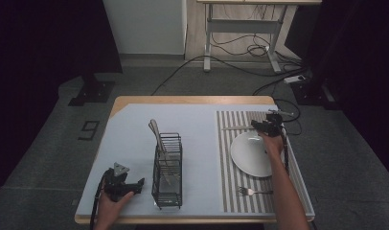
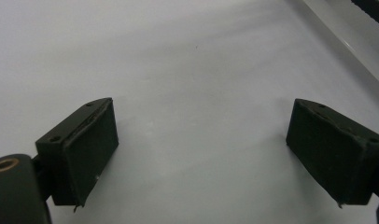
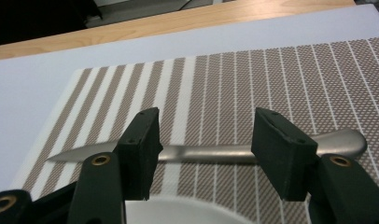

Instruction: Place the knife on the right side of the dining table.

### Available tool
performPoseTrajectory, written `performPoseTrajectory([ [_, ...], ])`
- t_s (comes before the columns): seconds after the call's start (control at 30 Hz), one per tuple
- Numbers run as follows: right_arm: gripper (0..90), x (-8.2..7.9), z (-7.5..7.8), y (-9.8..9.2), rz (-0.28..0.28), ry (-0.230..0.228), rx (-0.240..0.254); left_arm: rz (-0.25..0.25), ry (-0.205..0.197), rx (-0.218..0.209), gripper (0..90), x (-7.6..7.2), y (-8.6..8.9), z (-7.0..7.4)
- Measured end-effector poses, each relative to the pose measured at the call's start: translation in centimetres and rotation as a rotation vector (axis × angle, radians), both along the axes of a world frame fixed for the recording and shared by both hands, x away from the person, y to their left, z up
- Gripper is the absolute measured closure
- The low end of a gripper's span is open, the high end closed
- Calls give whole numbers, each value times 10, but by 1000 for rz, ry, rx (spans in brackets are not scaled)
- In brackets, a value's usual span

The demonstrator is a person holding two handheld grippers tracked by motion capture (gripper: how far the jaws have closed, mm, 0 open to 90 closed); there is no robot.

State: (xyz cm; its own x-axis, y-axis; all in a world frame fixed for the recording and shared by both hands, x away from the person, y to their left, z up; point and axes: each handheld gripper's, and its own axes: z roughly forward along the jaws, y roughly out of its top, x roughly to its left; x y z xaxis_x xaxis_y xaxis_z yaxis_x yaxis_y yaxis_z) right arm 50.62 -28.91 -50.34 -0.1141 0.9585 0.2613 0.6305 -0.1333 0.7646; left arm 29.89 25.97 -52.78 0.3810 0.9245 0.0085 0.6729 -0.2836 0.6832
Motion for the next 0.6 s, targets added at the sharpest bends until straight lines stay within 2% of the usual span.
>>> performPoseTrajectory([
  [0.1, 400, -8, 4, 4, 27, -15, 12, 1, -1, -1, 86, 0, 0, 0],
  [0.33, 384, -35, 16, 22, 108, -29, -4, 0, 0, -1, 86, 0, 0, 0],
  [0.43, 376, -49, 23, 31, 151, -51, -11, 1, 0, -1, 86, 0, 0, 0],
  [0.57, 375, -74, 35, 44, 212, -95, 13, 0, 1, 1, 86, 0, 0, 0],
  [0.6, 375, -74, 35, 44, 212, -95, 13, 0, 2, 1, 86, 0, 0, 0],
])
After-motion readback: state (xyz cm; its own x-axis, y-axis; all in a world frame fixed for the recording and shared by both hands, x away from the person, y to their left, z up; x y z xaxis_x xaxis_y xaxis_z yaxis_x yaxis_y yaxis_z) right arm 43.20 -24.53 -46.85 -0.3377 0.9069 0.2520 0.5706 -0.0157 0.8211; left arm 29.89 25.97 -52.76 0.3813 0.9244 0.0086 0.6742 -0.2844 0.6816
